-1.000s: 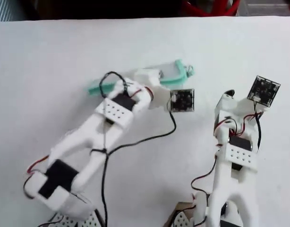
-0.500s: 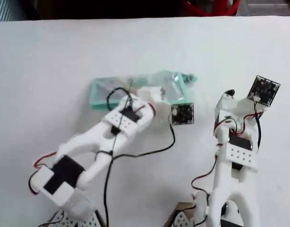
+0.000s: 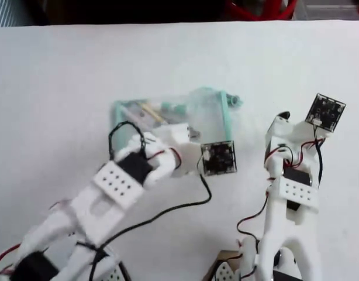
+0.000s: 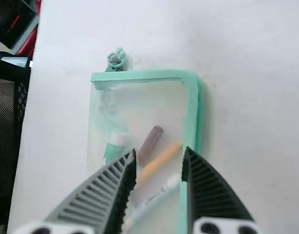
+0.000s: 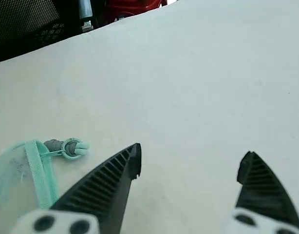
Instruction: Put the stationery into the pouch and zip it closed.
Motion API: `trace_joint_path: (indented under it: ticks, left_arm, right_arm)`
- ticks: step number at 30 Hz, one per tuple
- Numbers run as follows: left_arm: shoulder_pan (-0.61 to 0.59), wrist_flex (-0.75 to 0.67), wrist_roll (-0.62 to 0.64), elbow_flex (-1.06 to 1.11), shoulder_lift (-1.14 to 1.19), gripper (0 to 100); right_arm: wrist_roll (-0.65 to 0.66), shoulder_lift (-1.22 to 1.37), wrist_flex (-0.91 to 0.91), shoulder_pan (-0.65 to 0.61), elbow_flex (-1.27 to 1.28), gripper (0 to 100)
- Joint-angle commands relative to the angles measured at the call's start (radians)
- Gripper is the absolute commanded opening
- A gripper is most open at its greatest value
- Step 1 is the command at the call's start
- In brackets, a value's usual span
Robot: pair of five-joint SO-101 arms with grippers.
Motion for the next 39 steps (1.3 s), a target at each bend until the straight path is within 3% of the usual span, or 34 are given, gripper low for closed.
trace_joint_path:
  ticks: [1, 5, 7, 10, 12, 14, 16, 19, 22, 25, 30, 35, 39]
  left_arm:
    - [0.008, 0.172, 0.095, -0.144, -0.205, 11]
    - [-0.108, 0.199, 0.178, -0.262, -0.38, 2]
    - [-0.205, 0.193, 0.198, -0.284, -0.455, 3]
    - [-0.386, 0.193, 0.264, -0.299, -0.538, 2]
    - [-0.536, 0.18, 0.353, -0.304, -0.565, 2]
    - [-0.671, 0.137, 0.477, -0.298, -0.561, 2]
    - [-0.762, 0.11, 0.606, -0.298, -0.533, 2]
    - [-0.782, 0.117, 0.713, -0.298, -0.49, 2]
    - [-0.751, 0.178, 0.733, -0.298, -0.489, 2]
    - [-0.713, 0.247, 0.732, -0.298, -0.532, 2]
    - [-0.69, 0.318, 0.727, -0.288, -0.765, 2]
    - [-0.688, 0.242, 0.726, -0.071, -1.102, 2]
    - [-0.694, 0.201, 0.724, 0.132, -1.293, 2]
  right_arm:
    - [-0.005, -0.002, -0.024, 0.012, -0.011, 30.5]
    - [-0.005, -0.002, -0.024, 0.007, -0.008, 30.4]
    - [-0.005, -0.005, -0.019, 0.002, -0.009, 29.2]
    - [-0.003, -0.013, -0.018, -0.045, -0.025, 12.5]
    - [0.009, -0.013, -0.016, -0.082, -0.064, 0.2]
    - [0.092, -0.013, 0.035, -0.12, -0.132, 6.7]
    - [0.199, -0.013, 0.157, -0.171, -0.252, 3.4]
    - [0.313, -0.042, 0.496, -0.237, -0.497, 2.5]
    - [0.328, -0.133, 0.886, -0.323, -0.743, 1.8]
    - [0.331, -0.268, 1.148, -0.466, -0.918, 1.8]
    - [0.336, -0.532, 1.254, -0.659, -0.979, 1.8]
    - [0.328, -0.746, 1.279, -0.641, -0.898, 1.8]
    - [0.328, -0.931, 1.273, -0.535, -0.802, 1.8]
